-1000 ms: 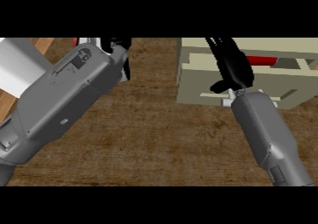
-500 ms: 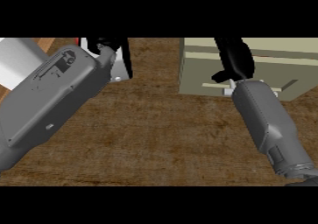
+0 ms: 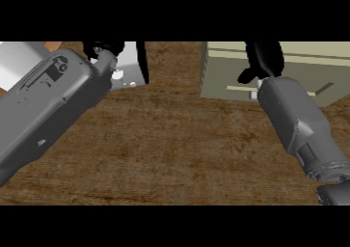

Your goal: Pick up the can, place it into the drawer and close the drawer

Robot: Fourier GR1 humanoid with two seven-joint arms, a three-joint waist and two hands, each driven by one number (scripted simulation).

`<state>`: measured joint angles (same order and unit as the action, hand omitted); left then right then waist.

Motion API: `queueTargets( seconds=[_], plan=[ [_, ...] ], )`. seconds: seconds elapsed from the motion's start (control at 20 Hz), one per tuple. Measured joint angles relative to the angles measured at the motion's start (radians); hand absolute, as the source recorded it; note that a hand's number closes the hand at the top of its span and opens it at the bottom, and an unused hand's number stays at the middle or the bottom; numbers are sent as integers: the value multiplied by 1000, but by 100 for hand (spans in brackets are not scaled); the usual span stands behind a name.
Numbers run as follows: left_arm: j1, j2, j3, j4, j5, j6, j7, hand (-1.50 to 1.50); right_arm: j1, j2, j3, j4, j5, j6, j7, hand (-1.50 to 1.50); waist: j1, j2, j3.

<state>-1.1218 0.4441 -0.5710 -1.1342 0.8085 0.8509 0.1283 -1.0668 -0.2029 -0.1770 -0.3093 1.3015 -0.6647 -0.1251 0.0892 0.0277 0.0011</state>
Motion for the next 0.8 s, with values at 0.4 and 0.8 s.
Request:
queueTargets(
  seconds=[0.4, 0.8],
  plan=[
    [17, 15, -2, -52, -15, 3, 30, -150, -80, -42, -15, 101, 11, 45, 9, -150, 11, 16, 9],
    [42, 26, 2, -92, -22, 1, 38, -150, -111, -44, -152, 137, -138, 168, -167, -150, 9, 18, 12]
  ],
)
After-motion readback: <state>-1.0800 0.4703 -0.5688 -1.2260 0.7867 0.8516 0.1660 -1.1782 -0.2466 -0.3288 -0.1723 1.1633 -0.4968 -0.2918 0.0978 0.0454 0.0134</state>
